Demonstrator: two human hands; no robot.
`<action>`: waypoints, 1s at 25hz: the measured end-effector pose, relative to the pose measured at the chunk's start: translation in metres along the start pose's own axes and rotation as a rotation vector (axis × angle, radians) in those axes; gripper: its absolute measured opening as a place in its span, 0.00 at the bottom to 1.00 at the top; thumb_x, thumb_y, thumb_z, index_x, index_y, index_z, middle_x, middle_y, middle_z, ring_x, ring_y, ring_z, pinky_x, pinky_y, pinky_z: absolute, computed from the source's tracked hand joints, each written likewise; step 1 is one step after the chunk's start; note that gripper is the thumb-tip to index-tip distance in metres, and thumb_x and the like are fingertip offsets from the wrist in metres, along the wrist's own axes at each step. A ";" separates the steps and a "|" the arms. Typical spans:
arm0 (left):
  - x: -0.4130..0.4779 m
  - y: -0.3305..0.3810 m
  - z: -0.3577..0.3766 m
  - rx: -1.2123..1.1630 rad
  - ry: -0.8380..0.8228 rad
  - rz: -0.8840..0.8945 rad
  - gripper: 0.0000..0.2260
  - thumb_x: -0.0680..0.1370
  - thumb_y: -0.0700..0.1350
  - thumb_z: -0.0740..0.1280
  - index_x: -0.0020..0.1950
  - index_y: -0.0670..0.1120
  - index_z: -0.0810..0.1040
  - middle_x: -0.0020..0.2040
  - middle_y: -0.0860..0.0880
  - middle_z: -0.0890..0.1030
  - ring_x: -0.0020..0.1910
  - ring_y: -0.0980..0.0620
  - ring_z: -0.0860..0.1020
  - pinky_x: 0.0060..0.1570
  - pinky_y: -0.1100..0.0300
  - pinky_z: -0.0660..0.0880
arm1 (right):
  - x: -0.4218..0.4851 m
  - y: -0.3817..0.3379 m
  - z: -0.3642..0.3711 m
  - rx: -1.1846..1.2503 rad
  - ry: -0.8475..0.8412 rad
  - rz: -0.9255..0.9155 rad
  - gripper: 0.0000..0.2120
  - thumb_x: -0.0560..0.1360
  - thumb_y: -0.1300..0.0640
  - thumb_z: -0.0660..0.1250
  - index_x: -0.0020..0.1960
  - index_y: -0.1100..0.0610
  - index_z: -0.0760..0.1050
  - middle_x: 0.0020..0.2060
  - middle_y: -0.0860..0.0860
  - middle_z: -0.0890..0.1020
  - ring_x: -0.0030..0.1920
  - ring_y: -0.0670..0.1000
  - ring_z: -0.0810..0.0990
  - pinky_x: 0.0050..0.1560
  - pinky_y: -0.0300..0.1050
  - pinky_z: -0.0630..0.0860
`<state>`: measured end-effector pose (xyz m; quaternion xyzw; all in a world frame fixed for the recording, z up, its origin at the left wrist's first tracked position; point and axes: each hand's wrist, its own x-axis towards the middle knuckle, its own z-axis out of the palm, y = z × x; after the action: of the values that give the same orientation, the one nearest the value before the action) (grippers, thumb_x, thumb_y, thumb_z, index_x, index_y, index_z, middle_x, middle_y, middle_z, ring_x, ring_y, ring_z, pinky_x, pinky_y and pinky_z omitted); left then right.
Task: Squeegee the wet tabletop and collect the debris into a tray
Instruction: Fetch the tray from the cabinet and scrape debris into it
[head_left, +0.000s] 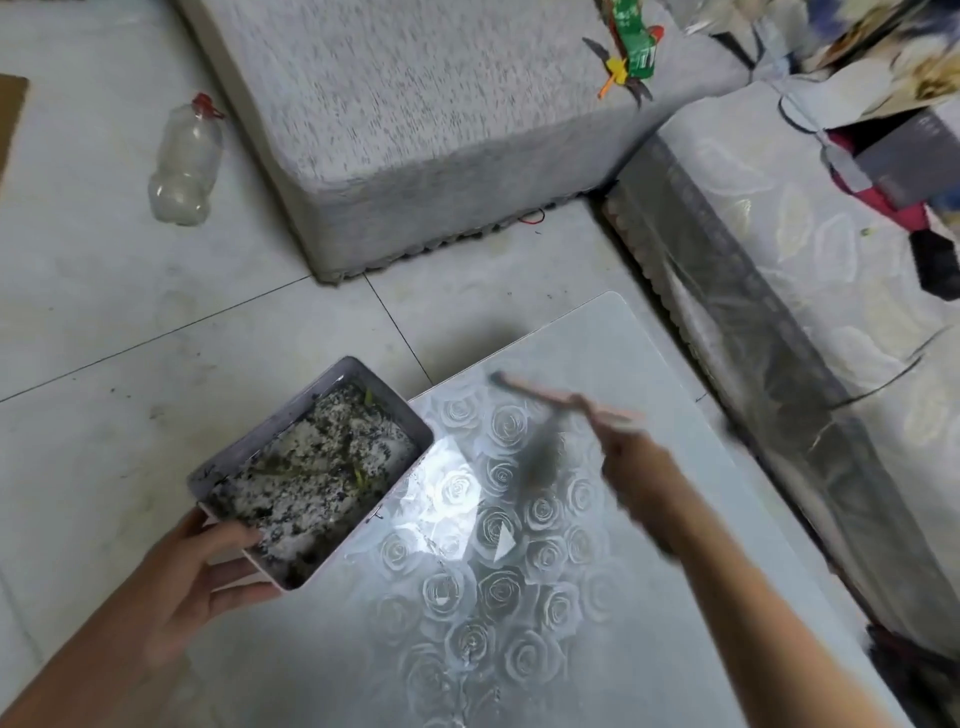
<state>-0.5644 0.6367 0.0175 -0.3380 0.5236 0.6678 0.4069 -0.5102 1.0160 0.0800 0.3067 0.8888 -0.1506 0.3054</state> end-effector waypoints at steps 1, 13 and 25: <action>-0.003 -0.001 -0.002 -0.004 0.006 -0.007 0.18 0.76 0.31 0.60 0.59 0.49 0.73 0.47 0.42 0.83 0.32 0.42 0.84 0.27 0.45 0.80 | -0.031 0.003 0.024 -0.037 -0.017 -0.046 0.39 0.74 0.65 0.51 0.75 0.35 0.44 0.46 0.57 0.79 0.44 0.58 0.79 0.48 0.50 0.74; -0.042 -0.027 -0.079 0.037 0.127 0.045 0.16 0.75 0.34 0.64 0.54 0.54 0.77 0.46 0.48 0.84 0.33 0.46 0.84 0.28 0.49 0.80 | -0.052 -0.136 0.048 -0.223 -0.081 -0.333 0.41 0.74 0.65 0.53 0.74 0.34 0.39 0.45 0.57 0.78 0.41 0.57 0.74 0.39 0.46 0.67; -0.077 -0.059 -0.160 0.083 0.219 0.117 0.11 0.77 0.42 0.66 0.55 0.56 0.77 0.48 0.49 0.85 0.41 0.44 0.85 0.31 0.49 0.80 | -0.084 -0.188 0.056 -0.319 -0.056 -0.455 0.39 0.75 0.63 0.52 0.73 0.29 0.43 0.46 0.55 0.79 0.38 0.57 0.71 0.38 0.46 0.67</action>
<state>-0.4735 0.4735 0.0240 -0.3605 0.6109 0.6274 0.3212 -0.5521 0.8078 0.1052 0.0432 0.9386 -0.0818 0.3324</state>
